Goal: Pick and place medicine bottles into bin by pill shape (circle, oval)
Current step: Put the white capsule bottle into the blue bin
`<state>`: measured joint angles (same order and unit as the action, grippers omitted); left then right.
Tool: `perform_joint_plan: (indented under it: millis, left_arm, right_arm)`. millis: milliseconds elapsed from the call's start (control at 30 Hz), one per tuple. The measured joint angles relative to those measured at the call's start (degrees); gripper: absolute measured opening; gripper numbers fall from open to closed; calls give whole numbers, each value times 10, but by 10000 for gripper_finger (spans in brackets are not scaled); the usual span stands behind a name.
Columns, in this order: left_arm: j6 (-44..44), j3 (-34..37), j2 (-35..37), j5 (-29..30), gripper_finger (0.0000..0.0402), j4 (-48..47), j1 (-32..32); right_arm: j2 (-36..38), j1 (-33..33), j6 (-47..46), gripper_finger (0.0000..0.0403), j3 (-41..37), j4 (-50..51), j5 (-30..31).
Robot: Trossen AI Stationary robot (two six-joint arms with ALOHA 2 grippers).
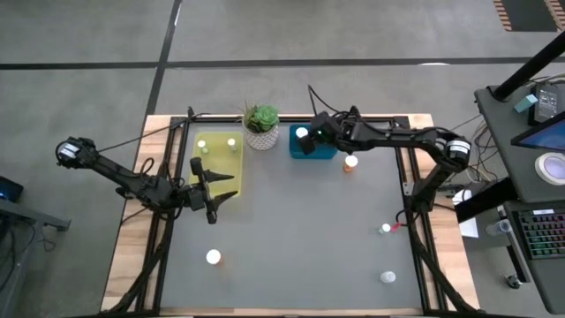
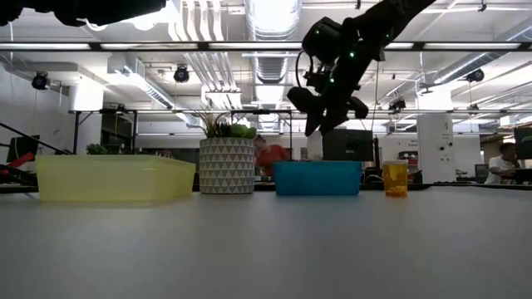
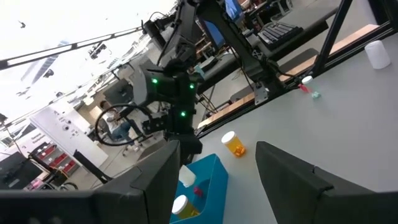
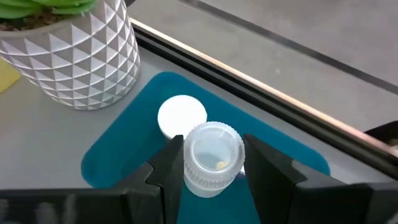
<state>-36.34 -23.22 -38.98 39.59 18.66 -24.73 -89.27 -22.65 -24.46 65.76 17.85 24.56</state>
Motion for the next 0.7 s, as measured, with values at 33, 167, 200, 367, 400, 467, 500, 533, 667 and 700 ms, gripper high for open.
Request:
perform_joint_plan:
  millis: [33,167,200,367,400,467,500,533,667,700]
  left_arm:
    - [0,0,0,0,196,0,0]
    - [0,0,0,0,196,0,0]
    - [0,0,0,0,196,0,0]
    - [0,0,0,0,196,0,0]
    - [0,0,0,0,196,0,0]
    - [0,0,0,0,196,0,0]
    - [0,0,0,0,196,1,0]
    - [0,0,0,0,196,1,0]
    - [0,0,0,0,196,2,0]
    - [0,0,0,0,196,2,0]
  right_arm:
    - [0,0,-4,141,-7,-9,0]
    - [0,0,-20,141,-41,-54,-5]
    - [0,0,-24,141,-49,-64,-5]
    - [-3,0,-39,141,-80,-115,-5]
    - [-4,0,-41,141,-85,-125,-5]
    - [-6,0,-42,141,-94,-139,-5]
    - [-7,0,-42,141,-97,-143,-5]
    - [-8,0,-44,141,-98,-146,-5]
    - [-17,0,-45,141,-107,-172,-5]
    - [-20,0,-45,141,-108,-174,-5]
